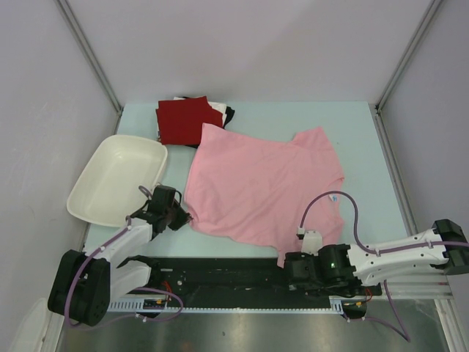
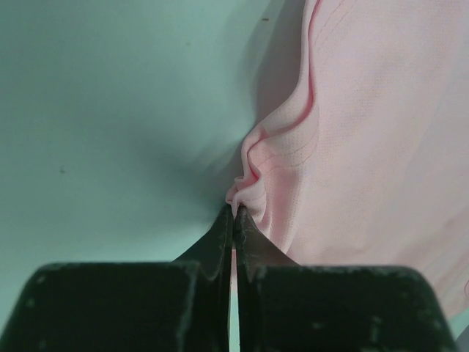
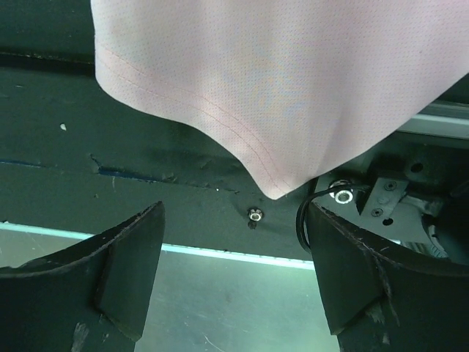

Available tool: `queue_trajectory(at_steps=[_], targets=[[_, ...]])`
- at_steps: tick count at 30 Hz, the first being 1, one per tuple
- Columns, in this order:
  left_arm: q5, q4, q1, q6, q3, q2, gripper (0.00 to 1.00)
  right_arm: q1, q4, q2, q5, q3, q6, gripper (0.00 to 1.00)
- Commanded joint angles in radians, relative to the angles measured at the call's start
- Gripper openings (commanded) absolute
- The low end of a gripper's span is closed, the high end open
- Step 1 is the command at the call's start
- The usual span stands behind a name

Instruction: Fold and stack the t-shirts

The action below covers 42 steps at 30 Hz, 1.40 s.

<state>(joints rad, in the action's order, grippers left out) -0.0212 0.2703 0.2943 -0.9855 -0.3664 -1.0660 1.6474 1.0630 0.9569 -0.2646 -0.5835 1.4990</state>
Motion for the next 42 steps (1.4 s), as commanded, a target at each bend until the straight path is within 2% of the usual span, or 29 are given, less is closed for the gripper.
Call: queue_trajectory(at_steps=[1, 16, 23, 28, 42], targets=[[-0.002, 0.041, 0.003, 0.028, 0.037, -0.014, 0.00, 0.011, 0.058, 0.011, -0.064, -0.076, 0.010, 0.82], [-0.002, 0.044, 0.003, 0.031, 0.040, -0.006, 0.00, -0.001, 0.052, 0.175, -0.160, -0.127, -0.077, 0.82], [-0.005, 0.049, 0.003, 0.030, 0.043, 0.001, 0.00, -0.005, -0.014, 0.232, -0.156, -0.127, -0.106, 0.82], [-0.005, 0.055, 0.005, 0.034, 0.044, 0.009, 0.00, 0.032, -0.041, 0.267, -0.122, -0.108, -0.066, 0.81], [-0.008, 0.055, 0.005, 0.039, 0.032, 0.001, 0.00, 0.057, 0.074, 0.103, -0.125, -0.007, 0.086, 0.77]])
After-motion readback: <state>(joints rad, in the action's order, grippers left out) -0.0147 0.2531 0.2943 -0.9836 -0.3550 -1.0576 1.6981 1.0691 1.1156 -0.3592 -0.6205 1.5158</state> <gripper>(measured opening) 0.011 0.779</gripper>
